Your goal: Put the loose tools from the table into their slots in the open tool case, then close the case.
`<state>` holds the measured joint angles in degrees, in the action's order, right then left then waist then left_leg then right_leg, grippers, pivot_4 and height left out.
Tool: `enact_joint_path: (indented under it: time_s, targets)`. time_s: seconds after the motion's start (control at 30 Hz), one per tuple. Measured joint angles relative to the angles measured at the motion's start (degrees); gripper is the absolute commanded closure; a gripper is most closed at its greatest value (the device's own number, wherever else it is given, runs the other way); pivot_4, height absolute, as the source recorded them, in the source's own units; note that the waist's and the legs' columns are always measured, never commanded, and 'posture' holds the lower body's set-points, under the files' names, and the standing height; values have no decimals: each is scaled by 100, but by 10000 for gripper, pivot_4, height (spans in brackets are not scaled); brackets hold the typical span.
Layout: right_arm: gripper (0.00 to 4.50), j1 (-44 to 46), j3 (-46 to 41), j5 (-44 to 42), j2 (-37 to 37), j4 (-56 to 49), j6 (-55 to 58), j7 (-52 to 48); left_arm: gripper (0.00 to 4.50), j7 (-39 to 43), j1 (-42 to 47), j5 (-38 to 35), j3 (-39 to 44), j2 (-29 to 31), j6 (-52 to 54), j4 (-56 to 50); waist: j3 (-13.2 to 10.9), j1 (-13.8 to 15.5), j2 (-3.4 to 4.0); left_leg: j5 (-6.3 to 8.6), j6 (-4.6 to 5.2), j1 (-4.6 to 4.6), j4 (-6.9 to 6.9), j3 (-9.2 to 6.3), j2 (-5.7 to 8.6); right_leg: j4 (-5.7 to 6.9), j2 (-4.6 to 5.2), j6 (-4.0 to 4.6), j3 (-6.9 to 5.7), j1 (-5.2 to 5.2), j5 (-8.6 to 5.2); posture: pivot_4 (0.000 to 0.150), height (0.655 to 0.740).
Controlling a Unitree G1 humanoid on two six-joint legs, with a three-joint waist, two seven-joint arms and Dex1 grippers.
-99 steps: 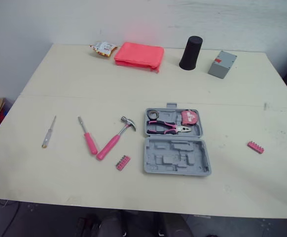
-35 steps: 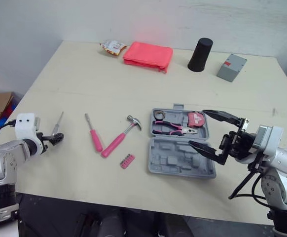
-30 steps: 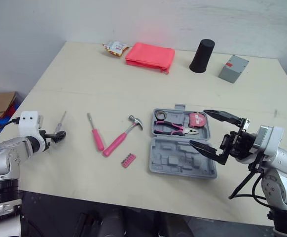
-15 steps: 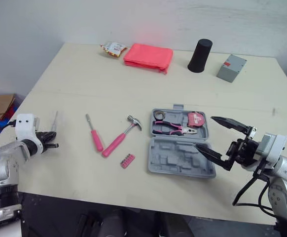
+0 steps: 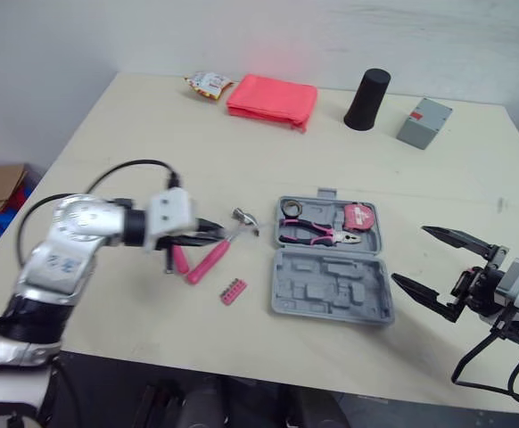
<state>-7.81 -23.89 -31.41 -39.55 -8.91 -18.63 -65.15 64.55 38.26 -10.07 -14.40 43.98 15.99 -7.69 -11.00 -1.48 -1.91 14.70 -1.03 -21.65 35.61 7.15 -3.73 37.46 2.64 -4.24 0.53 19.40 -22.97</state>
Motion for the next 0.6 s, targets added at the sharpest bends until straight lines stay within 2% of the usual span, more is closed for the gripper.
enact_joint_path:
  time_s: [0.13,0.27,0.4,0.6]
  targets:
    - [0,-412,-159,-9,-6,-55,20,29,44907,29,785,392,-866,-606,1042,-106,-1,-30,3,3,-8,0,6,8,-10,6,-16,-4,19,6,-2,1500,7400]
    - [0,-631,-189,0,-10,-94,48,94,44907,53,1189,668,-1415,-1007,1682,-102,-3,-34,6,1,-13,3,17,11,-14,19,-20,-4,28,8,-3,1500,7400]
    - [0,-871,-209,39,-2,-312,48,187,44907,-15,1573,1253,-2227,-1560,1988,-40,-4,-2,9,4,-6,2,42,8,-10,28,-14,-6,29,1,-3,1500,7400]
    - [0,-1225,-276,52,113,-626,49,365,44907,-330,1965,1927,-2637,-1948,2136,421,-4,-20,10,4,-4,2,42,6,-10,33,-13,-8,32,3,-1,1500,7400]
